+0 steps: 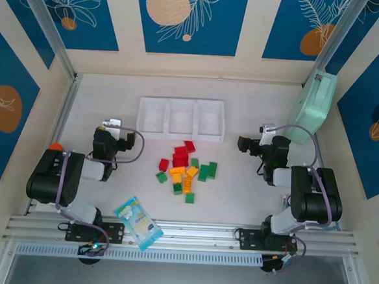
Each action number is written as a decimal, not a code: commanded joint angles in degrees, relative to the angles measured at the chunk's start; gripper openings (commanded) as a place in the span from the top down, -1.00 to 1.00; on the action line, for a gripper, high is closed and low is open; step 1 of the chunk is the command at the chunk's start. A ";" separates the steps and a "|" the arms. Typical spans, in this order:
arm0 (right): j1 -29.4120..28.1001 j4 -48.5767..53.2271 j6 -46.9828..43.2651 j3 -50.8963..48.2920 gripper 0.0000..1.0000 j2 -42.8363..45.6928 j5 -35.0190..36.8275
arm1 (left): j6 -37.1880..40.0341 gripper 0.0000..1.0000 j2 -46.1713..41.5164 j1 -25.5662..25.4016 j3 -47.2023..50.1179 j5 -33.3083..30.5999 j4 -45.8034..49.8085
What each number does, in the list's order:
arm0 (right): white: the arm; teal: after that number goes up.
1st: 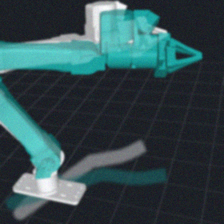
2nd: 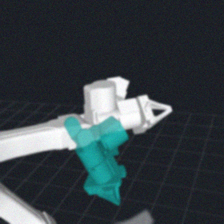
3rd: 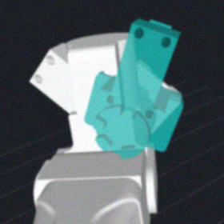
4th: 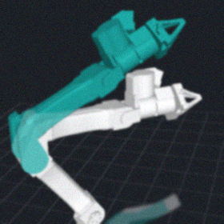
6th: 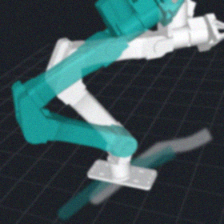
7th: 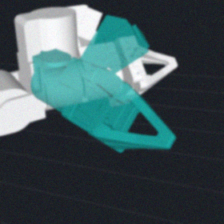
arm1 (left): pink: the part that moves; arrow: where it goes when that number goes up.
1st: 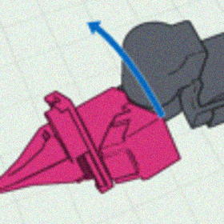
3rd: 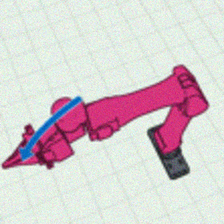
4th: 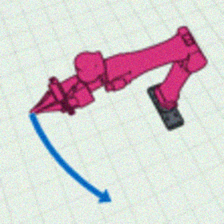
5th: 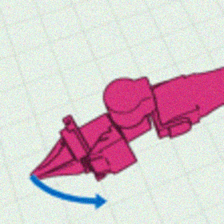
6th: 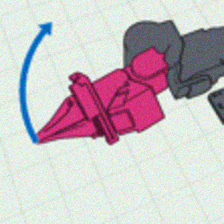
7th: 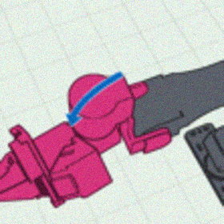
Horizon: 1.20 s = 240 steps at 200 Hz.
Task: Sort the legos into containers by color
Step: Pick up the lego from the center of the table.
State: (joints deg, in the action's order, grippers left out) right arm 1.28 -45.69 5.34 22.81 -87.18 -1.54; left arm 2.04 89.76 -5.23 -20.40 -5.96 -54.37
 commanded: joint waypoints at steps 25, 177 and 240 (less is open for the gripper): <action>-0.14 -0.63 -0.34 0.99 -0.98 -0.01 0.48 | 0.94 -0.99 -0.01 0.80 -1.04 1.69 0.31; -1.28 -0.22 1.14 1.17 -0.98 0.38 8.28 | 0.24 -0.99 -2.58 0.67 -0.65 -0.84 1.28; -1.85 3.49 4.90 0.11 -0.98 7.95 18.64 | 1.33 -0.99 -8.08 -1.57 -1.10 -6.66 6.56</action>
State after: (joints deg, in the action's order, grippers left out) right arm 0.21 -45.06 8.01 22.81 -86.06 9.34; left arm 2.02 85.95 -5.21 -20.40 -8.38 -51.51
